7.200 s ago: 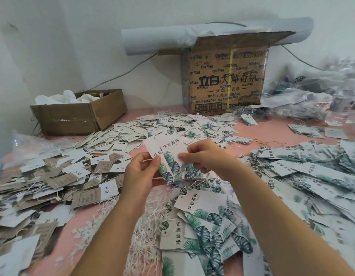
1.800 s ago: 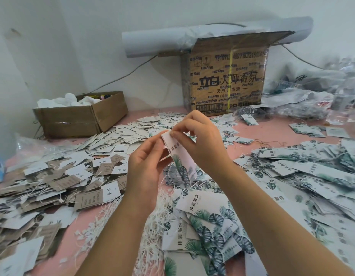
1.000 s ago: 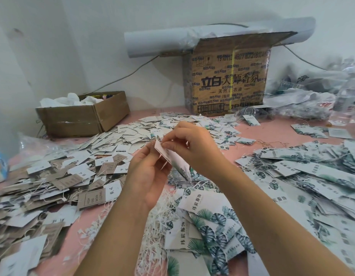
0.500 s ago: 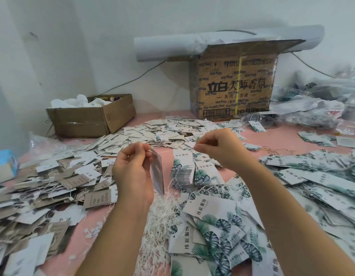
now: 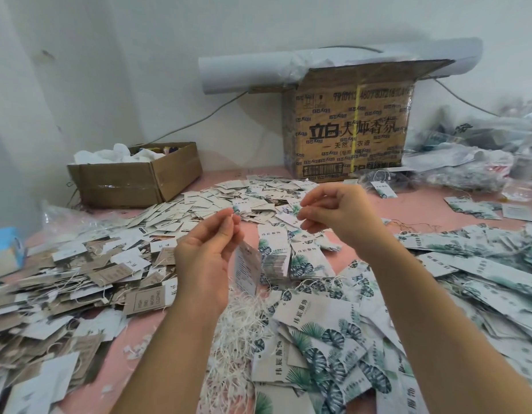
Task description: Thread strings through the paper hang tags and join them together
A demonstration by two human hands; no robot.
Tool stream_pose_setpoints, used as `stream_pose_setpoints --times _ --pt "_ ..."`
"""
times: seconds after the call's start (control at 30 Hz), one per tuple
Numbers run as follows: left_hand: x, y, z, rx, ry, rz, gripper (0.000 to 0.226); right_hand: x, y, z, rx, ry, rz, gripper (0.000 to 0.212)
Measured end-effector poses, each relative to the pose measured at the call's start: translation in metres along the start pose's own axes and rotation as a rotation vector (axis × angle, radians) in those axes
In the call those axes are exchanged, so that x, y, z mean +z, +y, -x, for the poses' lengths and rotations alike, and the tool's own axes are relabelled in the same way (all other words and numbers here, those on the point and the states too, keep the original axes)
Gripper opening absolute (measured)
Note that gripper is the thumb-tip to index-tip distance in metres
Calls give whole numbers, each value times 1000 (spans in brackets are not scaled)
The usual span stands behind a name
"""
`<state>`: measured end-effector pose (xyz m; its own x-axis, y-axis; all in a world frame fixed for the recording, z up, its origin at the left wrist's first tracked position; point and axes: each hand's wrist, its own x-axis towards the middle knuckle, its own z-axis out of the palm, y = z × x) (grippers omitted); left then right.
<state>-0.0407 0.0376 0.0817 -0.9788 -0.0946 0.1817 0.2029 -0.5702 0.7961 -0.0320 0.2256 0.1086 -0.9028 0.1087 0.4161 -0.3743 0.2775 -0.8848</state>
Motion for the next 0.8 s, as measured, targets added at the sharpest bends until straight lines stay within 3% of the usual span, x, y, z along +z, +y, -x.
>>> stream_pose_setpoints --times 0.27,0.4,0.57,0.8 --pt "5 -6 9 127 -190 -327 14 18 -13 4 -93 -114 75 24" --pt "8 -9 10 136 -209 -363 18 31 -17 8 -114 -186 136 22" --pt "7 -9 10 154 -211 -385 17 37 -19 10 -117 -218 168 4" --pt "6 -11 10 138 -247 -438 6 35 -20 9 -216 -155 262 20"
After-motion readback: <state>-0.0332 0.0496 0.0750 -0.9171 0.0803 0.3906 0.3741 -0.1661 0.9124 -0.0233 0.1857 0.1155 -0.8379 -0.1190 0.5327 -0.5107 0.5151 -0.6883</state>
